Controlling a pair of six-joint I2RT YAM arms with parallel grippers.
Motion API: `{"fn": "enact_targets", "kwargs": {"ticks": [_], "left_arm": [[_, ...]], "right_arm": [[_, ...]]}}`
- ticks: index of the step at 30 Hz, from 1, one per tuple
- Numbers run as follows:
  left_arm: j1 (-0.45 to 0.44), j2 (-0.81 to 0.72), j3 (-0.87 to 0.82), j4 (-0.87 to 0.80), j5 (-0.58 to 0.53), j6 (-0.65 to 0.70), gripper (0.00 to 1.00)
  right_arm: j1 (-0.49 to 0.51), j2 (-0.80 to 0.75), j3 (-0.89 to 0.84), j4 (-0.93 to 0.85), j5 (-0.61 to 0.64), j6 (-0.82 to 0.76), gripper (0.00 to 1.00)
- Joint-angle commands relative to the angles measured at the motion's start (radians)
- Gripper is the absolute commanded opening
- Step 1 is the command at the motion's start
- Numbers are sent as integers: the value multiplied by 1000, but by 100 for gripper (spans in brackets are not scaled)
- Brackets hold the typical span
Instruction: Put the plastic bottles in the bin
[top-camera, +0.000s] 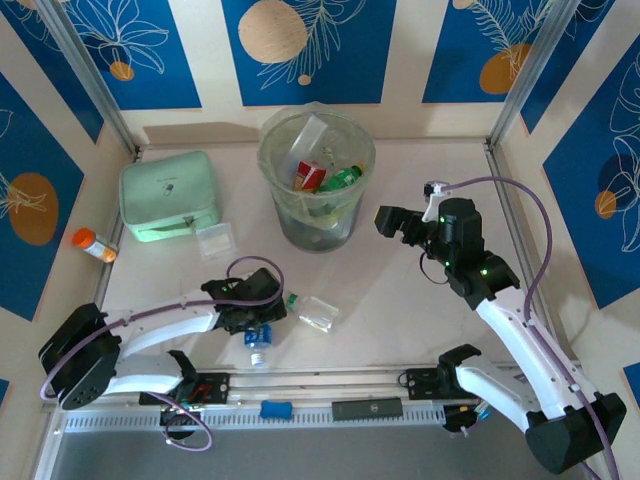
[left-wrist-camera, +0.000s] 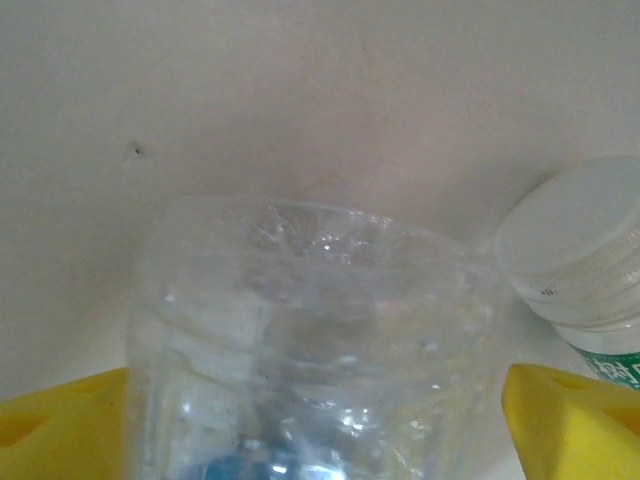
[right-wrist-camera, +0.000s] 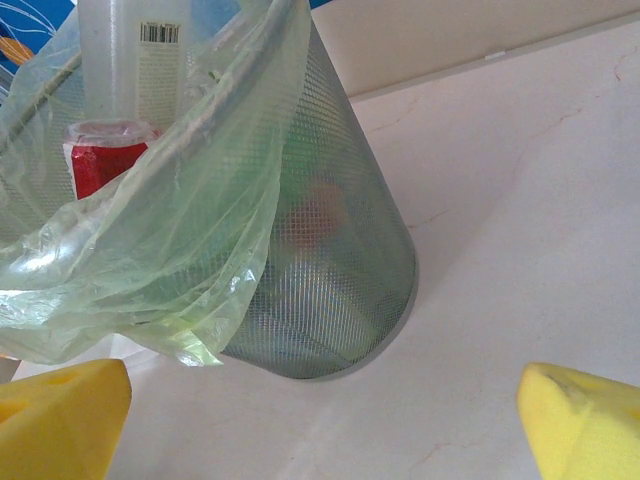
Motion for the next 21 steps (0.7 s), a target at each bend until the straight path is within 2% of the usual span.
{"fn": "enact_targets", "kwargs": {"ticks": [1, 8, 13, 21], "left_arm": [[7, 6, -8, 23, -15, 47, 81], [16, -29, -16, 14, -45, 77, 55], [62, -111, -22, -3, -70, 117, 53], [236, -300, 57, 27, -77, 308, 49]], "right_arm": [[-7, -8, -15, 1, 1, 15, 99], [-12, 6, -12, 2, -1, 19, 99], [-12, 14, -19, 13, -3, 26, 99], [-15, 37, -29, 29, -19, 43, 99]]}}
